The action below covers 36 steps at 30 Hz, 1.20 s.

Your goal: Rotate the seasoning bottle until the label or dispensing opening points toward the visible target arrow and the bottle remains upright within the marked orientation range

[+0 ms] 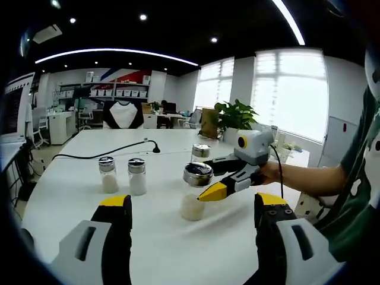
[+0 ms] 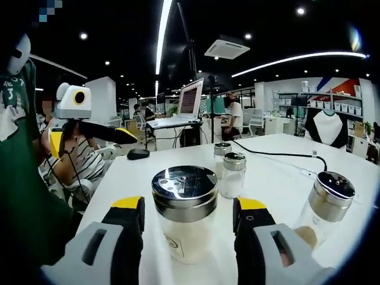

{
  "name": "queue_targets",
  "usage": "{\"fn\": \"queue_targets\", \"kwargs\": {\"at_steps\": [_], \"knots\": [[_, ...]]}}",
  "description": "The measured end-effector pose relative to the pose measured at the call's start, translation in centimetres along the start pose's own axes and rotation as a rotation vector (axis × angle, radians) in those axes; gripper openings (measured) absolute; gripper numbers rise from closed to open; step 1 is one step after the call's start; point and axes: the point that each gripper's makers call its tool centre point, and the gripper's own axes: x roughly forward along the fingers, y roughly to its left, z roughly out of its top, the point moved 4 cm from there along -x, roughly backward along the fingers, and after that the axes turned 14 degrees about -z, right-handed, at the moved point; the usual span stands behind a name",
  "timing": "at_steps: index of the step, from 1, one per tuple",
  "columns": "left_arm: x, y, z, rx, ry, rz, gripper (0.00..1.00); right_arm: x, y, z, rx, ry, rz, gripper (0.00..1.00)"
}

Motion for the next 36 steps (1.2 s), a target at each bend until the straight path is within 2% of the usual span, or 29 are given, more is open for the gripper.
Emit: {"fn": "queue_targets", "kwargs": {"at_steps": [3,6,13,28,36], "knots": [[0.02,0.09,0.11,-0.005,-0.008,-0.001,0.9,0.09,0.24,-0.11,0.012,0.003,0.022,0.54],[0.0,0.11,0.32,-0.009,-0.02,0.001,0.9,0.25,0.23,-0.16,0.016,0.006,0.024,0.54],[0.0,0.27,0.53,-0.008,-0.025,0.005,0.89,0.51,0.31,0.02,0.02,-0.011,0.029,0.41],[-0.63,0.67,0.21,-0.01,-0.024,0.022,0.89,0.5,0.38,-0.13,-0.027,-0.024,0.022,0.4],[-0.29,0.18,0.05,-0.021,-0.029,0.007,0.89,0.5,0.36,-0.16,-0.035,-0.023,0.017,0.4]]}}
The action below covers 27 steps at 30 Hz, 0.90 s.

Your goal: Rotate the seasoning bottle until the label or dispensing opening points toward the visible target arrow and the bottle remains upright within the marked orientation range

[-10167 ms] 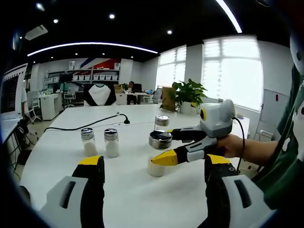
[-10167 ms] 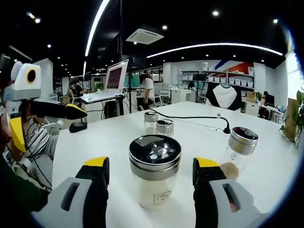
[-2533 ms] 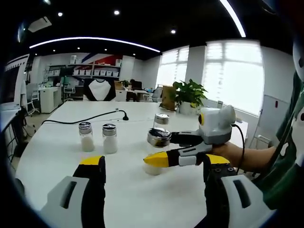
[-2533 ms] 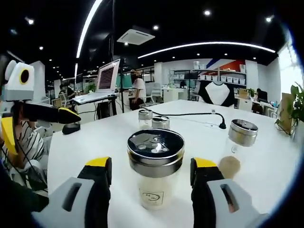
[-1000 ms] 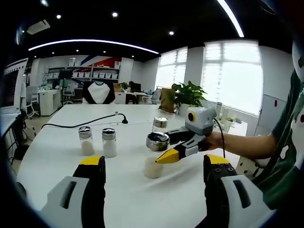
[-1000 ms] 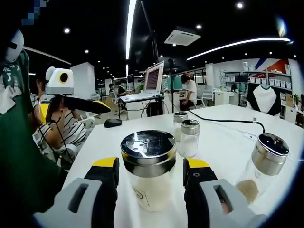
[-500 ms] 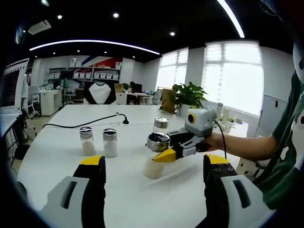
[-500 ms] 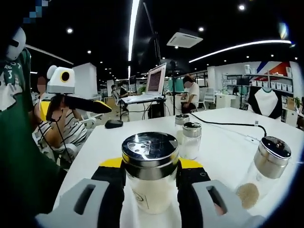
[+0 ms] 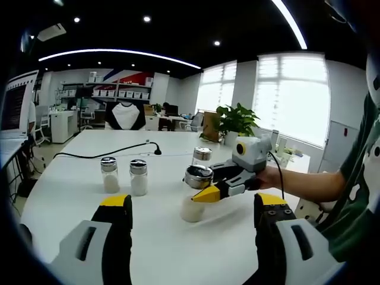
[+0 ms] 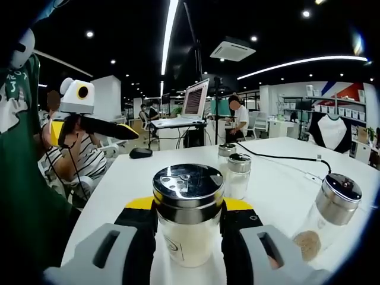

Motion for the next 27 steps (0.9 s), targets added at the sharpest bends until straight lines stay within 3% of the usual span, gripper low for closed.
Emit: {"fn": "queue_targets", "kwargs": {"at_steps": [27], "knots": [[0.57,-0.34,-0.01,-0.011,0.011,-0.018,0.89,0.07,0.23,0.08,0.031,0.014,-0.11,0.4]]}}
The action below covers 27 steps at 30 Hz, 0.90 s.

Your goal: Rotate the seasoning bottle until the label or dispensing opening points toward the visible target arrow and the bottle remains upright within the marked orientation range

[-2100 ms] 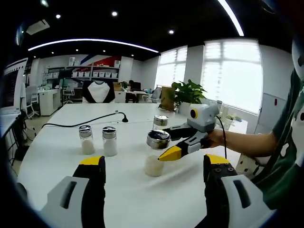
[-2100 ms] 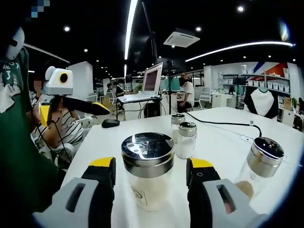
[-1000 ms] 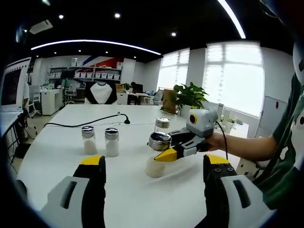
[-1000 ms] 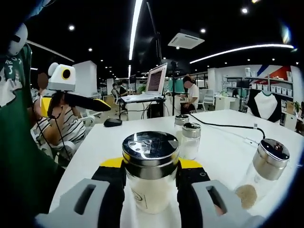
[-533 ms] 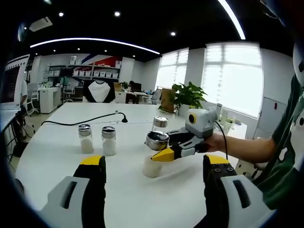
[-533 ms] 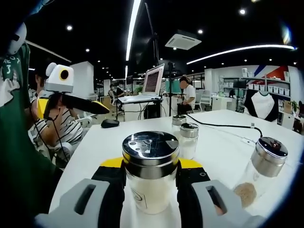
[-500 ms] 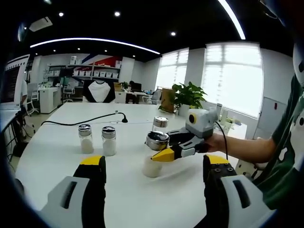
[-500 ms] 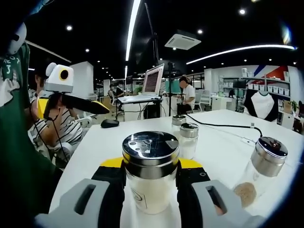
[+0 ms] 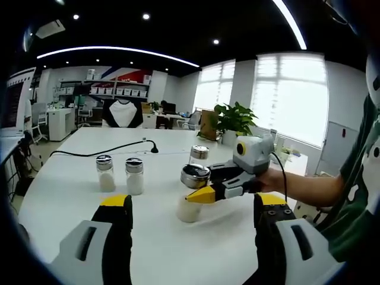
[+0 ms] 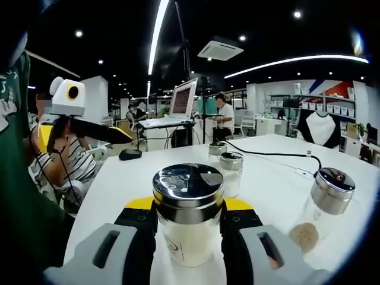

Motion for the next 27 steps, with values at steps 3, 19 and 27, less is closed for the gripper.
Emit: {"fn": "queue_targets", "kwargs": {"at_steps": [3,19,27], "knots": [[-0.01,0.1,-0.05,-0.003,0.001,0.002,0.89,0.08,0.01,-0.01,0.008,0.003,-0.02,0.4],[0.0,0.24,-0.22,-0.009,0.005,0.004,0.89,0.22,0.29,0.01,0.036,0.015,-0.133,0.4],[0.12,0.21,-0.25,-0.009,0.008,0.004,0.89,0.3,0.34,-0.01,0.05,0.015,-0.186,0.4]]}}
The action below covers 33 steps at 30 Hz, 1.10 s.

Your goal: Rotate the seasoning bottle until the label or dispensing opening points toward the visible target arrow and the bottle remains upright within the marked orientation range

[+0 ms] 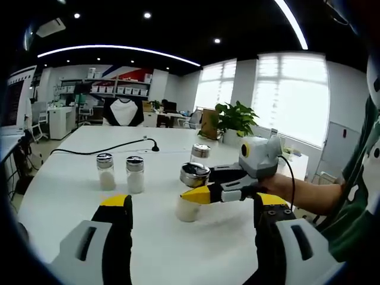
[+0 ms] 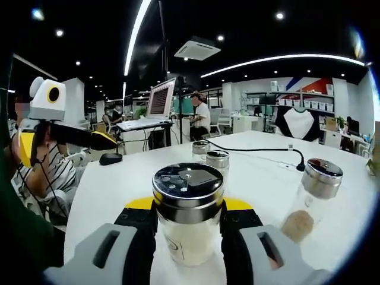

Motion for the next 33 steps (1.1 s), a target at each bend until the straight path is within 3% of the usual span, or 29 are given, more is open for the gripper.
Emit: {"fn": "queue_targets", "kwargs": {"at_steps": [24,33], "knots": [[0.54,-0.34,-0.14,0.007,0.016,-0.013,0.89,0.17,0.26,-0.03,0.021,0.019,-0.144,0.4],[0.44,-0.28,-0.21,-0.002,0.012,-0.012,0.88,0.22,0.28,-0.06,-0.002,0.032,-0.159,0.4]]}}
